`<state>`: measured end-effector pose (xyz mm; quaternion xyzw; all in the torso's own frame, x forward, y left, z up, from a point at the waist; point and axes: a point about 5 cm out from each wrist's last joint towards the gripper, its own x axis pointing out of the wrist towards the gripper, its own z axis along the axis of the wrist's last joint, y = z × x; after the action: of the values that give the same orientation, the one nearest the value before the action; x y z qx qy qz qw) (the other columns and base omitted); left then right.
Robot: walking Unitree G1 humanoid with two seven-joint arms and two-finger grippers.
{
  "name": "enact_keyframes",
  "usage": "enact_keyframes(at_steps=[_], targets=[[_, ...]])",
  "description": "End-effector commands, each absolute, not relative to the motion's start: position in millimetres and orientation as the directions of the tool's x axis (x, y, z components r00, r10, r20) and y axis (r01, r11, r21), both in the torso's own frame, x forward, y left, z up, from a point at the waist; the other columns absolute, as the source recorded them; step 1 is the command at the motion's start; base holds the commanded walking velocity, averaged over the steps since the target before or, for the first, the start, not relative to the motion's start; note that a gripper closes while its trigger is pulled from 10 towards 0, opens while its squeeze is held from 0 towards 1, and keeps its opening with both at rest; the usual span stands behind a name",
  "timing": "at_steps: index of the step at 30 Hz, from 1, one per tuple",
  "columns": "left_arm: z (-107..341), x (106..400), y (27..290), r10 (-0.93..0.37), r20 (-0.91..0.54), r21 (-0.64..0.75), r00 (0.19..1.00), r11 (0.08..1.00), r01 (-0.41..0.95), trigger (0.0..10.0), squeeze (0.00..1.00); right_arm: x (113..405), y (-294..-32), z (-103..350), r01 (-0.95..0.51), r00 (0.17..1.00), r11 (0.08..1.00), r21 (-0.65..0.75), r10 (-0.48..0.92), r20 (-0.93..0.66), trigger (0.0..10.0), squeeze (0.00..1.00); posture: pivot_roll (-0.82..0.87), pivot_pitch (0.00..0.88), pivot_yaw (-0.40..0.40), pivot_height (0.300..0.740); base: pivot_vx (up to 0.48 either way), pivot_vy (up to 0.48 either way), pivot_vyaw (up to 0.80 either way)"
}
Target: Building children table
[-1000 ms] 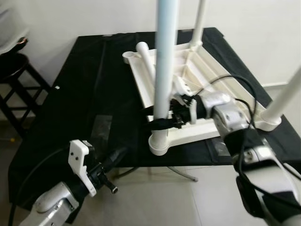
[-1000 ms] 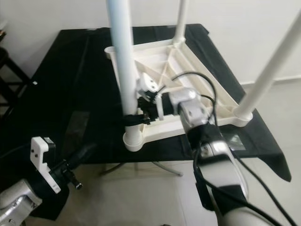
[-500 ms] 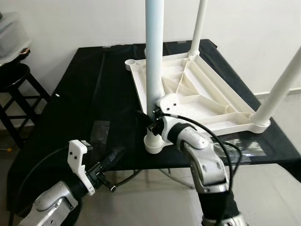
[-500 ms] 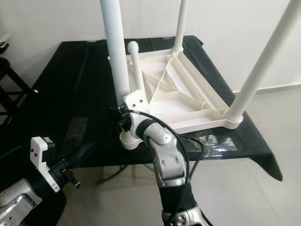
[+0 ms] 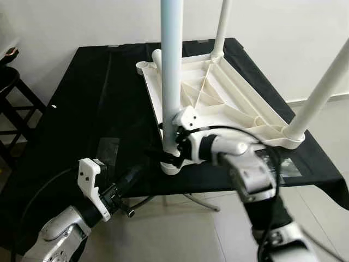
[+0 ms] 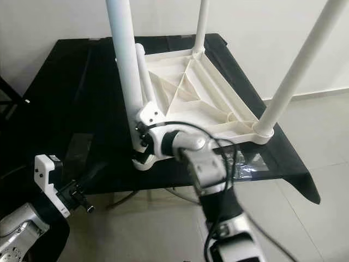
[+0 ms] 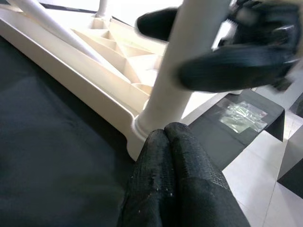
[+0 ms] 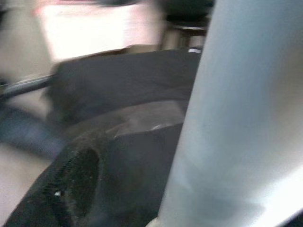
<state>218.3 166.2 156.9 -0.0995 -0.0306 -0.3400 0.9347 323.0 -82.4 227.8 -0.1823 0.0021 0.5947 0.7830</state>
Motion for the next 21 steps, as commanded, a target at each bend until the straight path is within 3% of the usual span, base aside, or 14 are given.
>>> enact_keyframes(at_steps=[1,4,9,10,11,12,21], targets=[[155,217,163,-0.633,0.125,-0.179,0.764,0.743,0.645,10.0,0.0,322,-82,230,-0.953,0.169,0.1,-0.287,0.959,-0.227,10.0,0.0,0.0,0.132,-0.017,0.74,0.0,0.0,0.0],[156,214,162,-0.632,0.127,-0.178,0.764,0.743,0.645,10.0,0.0,335,-89,238,-0.954,0.119,0.041,-0.296,0.96,-0.252,10.0,0.0,0.01,0.142,-0.018,0.74,0.0,0.0,0.0],[156,212,162,-0.634,0.125,-0.179,0.763,0.742,0.646,10.0,0.0,345,-87,249,-0.959,0.097,0.035,-0.282,0.973,-0.208,10.0,0.0,0.02,0.151,-0.013,0.74,0.0,0.0,0.0],[156,211,162,-0.635,0.122,-0.179,0.762,0.741,0.647,10.0,0.0,349,-86,252,-0.963,0.081,0.027,-0.268,0.978,-0.191,4.8,0.0,0.03,0.156,-0.012,0.74,0.0,0.0,0.0],[156,210,161,-0.636,0.121,-0.18,0.762,0.741,0.647,10.0,0.0,350,-86,253,-0.966,0.062,0.013,-0.259,0.981,-0.181,4.8,0.0,0.03,0.157,-0.011,0.74,0.0,0.0,0.0],[156,209,162,-0.637,0.119,-0.18,0.761,0.74,0.648,10.0,0.0,351,-87,253,-0.969,0.044,-0.001,-0.246,0.983,-0.176,0.0,0.0,0.04,0.159,-0.007,0.74,0.0,0.0,0.0],[156,208,162,-0.641,0.109,-0.183,0.76,0.738,0.649,10.0,0.0,357,-93,250,-0.971,-0.034,-0.077,-0.224,0.981,-0.189,0.0,0.0,0.04,0.161,-0.002,0.74,0.0,0.0,0.0]])
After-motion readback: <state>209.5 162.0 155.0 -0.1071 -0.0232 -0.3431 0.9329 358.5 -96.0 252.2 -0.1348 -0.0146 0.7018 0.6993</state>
